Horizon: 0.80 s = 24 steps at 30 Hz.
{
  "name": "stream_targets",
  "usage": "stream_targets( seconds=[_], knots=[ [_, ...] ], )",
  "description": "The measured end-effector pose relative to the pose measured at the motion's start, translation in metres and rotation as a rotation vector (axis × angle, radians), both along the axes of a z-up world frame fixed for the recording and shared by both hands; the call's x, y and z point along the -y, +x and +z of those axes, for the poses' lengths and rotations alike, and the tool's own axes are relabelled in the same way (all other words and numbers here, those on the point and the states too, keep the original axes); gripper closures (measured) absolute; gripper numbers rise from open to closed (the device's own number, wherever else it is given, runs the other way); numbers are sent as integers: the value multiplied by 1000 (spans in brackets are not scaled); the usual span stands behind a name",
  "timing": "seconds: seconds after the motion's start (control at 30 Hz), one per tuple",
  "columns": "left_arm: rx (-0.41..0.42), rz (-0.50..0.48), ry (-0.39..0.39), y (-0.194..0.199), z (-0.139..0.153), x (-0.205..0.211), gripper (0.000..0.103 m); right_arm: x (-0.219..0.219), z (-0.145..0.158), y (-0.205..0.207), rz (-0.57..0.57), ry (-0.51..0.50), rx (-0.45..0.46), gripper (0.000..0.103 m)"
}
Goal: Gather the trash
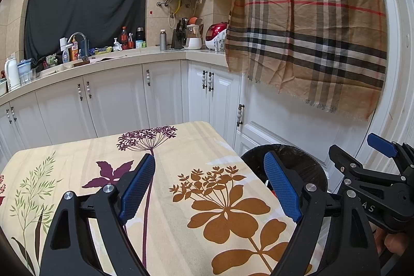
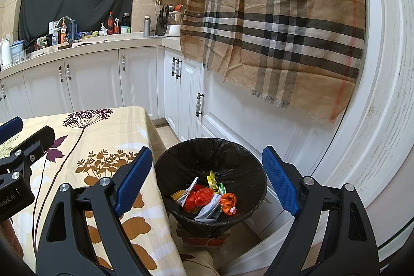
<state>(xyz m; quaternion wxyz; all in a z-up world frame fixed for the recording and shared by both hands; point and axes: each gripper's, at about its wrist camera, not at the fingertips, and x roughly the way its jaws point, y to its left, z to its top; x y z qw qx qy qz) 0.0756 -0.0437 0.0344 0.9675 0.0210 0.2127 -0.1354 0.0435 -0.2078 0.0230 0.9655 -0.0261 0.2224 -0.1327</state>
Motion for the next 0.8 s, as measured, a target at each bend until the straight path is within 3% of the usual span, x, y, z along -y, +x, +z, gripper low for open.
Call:
stream_targets(
  seconds=[0.8],
  knots=[
    [-1, 1, -2, -1, -1, -1, 20, 0, 0, 0, -1, 0, 0, 19]
  ],
)
